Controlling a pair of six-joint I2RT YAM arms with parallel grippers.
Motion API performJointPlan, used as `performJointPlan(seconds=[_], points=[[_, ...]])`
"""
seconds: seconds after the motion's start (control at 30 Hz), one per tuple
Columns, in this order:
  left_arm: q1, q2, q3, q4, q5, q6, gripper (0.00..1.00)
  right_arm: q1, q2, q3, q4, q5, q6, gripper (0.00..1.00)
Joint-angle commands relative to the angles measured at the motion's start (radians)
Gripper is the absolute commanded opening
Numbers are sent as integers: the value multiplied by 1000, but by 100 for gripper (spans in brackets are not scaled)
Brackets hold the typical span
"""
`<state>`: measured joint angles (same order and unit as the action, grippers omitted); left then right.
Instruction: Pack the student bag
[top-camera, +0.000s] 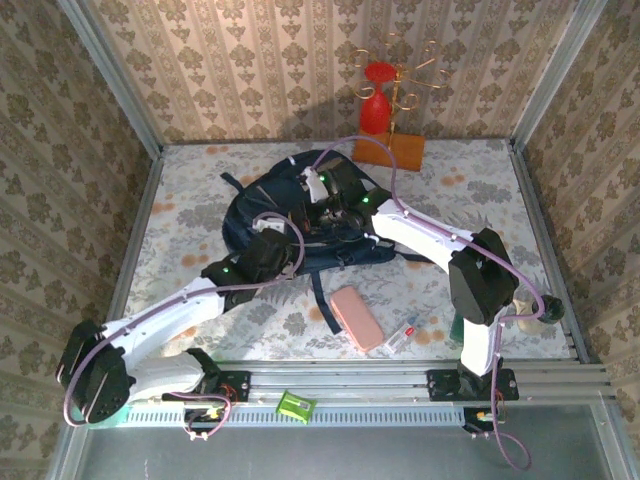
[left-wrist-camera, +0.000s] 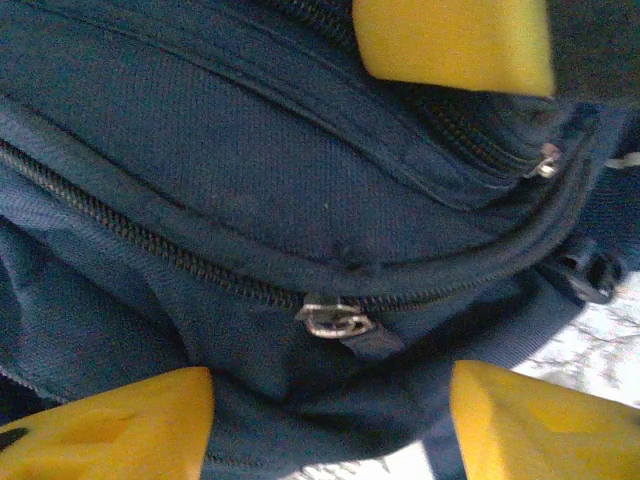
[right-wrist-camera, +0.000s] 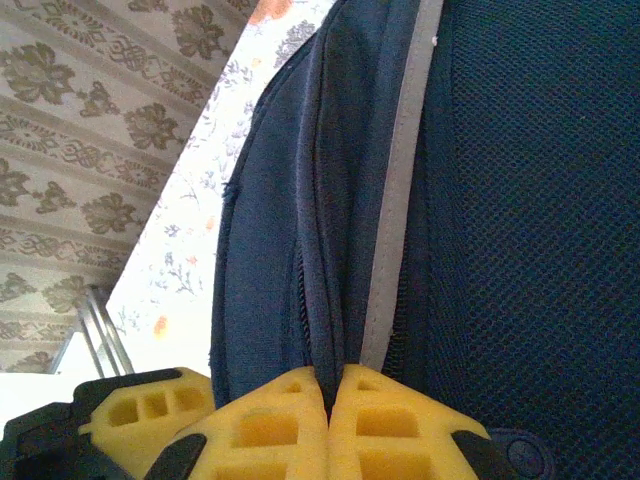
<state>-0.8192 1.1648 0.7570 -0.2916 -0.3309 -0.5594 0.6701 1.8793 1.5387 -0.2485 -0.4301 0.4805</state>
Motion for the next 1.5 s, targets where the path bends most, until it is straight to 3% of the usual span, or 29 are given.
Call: performJointPlan(seconds=[0.0, 0.17, 0.5, 0.93, 1.13, 1.47], points=[[-6, 48, 38, -36, -122, 21, 71, 2, -14, 56, 93, -99, 52, 0], [-14, 101, 50, -25, -207, 38, 70, 2, -7, 53, 87, -103, 46, 0], [-10, 36, 81, -70, -270, 127, 49, -17, 10, 16, 25, -59, -29, 0], [90, -46, 47, -81, -90, 154, 26, -28, 25, 13, 28, -53, -27, 0], [148, -51, 23, -49, 58, 158, 31, -29, 27, 12, 35, -53, -21, 0], [268, -185, -35, 18, 359, 234, 51, -48, 31, 34, -17, -82, -92, 0]])
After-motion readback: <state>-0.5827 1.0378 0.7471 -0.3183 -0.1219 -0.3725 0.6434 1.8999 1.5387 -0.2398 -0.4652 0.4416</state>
